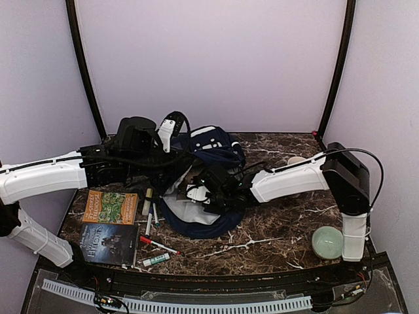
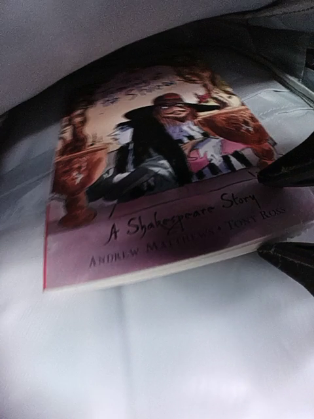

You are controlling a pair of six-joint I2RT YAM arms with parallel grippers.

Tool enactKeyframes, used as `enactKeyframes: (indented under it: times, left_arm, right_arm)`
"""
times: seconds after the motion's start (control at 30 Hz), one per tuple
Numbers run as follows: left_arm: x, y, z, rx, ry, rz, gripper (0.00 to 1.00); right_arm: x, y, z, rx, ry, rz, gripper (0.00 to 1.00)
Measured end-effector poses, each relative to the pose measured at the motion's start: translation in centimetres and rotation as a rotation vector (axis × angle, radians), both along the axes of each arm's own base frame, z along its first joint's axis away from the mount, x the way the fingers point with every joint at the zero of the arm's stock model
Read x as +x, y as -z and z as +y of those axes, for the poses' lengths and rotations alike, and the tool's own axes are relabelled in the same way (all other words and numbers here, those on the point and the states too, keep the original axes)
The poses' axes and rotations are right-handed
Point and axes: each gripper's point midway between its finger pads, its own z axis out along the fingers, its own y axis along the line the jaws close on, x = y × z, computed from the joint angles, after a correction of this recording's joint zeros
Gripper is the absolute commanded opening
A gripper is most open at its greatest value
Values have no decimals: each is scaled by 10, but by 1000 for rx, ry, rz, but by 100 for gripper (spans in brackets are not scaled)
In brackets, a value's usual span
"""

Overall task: Pack the student bag
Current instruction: Adjust the book in the largest pocket of the bag, then place the largest pocket of the bag in the student bag.

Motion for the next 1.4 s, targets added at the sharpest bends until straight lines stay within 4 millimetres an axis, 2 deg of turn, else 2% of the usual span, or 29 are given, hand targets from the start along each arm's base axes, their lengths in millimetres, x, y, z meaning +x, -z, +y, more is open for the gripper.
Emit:
enactKeyframes:
  times: [0.13,0.27,0.37,0.47,0.57,0.67,0.83,1.0,1.07,1.13,1.3,1.4]
  left_arm:
    - [-1,0,-1,-1,6,3,0]
    - [-1,0,-1,-2,10,4,0]
    - [-1,0,-1,-2,10,4,0]
    - [-1,0,-1,-1,6,3,0]
    - [0,1,0,3,-1,2,0]
    - [1,5,-2,9,-1,8,0]
    - [3,22,-9,21,12,50,0]
    - [4,42,-20,30,36,97,0]
    - [3,53,-24,37,49,117,0]
    - [2,64,-27,49,59,140,8]
    - [-5,99,-35,104,105,225,40]
    - [-12,112,-32,160,112,261,52]
  right_arm:
    - [29,13,-10,-17,70,-49,27]
    - [52,10,-14,-4,124,-106,27]
    - [59,7,-17,-1,143,-125,29]
    - [55,9,-16,-2,129,-103,34]
    - [39,9,-15,-4,86,-38,38]
    - [9,4,-21,-1,27,49,40]
    - [-32,-8,-39,21,-41,156,41]
    - [-62,-2,-63,25,-81,254,42]
    - [-81,0,-73,16,-123,320,42]
    - [-103,-2,-80,14,-181,387,42]
    - [-146,-22,-95,19,-307,530,43]
    - [-166,-33,-103,-4,-362,613,43]
